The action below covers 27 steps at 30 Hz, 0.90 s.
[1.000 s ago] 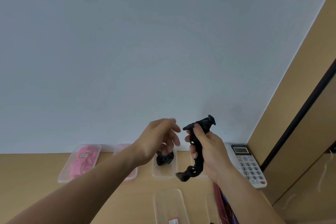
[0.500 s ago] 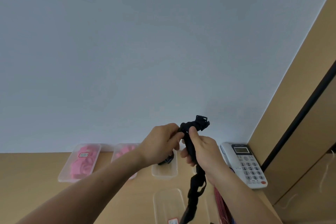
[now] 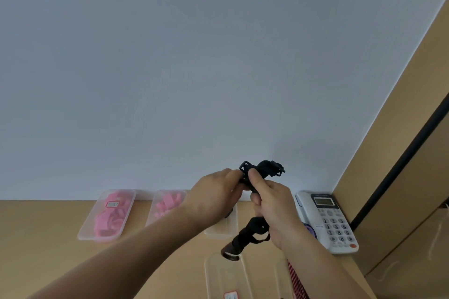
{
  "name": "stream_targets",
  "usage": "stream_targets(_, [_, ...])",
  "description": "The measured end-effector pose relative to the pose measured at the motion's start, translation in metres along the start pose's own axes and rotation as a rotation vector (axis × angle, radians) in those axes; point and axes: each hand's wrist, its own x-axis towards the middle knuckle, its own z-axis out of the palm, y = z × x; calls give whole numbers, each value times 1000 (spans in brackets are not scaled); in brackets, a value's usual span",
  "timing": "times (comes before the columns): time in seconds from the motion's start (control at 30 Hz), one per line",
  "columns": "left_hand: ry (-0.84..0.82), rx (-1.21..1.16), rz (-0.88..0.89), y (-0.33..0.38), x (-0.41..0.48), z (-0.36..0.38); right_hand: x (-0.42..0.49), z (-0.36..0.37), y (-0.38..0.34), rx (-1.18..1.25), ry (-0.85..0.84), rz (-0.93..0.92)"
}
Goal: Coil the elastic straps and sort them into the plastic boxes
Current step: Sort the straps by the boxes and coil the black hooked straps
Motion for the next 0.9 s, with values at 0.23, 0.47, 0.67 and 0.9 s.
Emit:
stream_targets(0.23, [-441,-1200,-683,0,7,-20,-3,-1,13,-177,-47,-206])
stream_targets(0.47, [-298,-1088,-597,3,3,-16,-4,-5,17,-339,-103,-204])
stream_targets(0.67, [-169,-751,-429,2,1,-14,-11,-7,7,-180,-197,-116])
stream_targets(0.9, [-21,16,58,-18,-9,-5,-7,-13,1,205,-223,265])
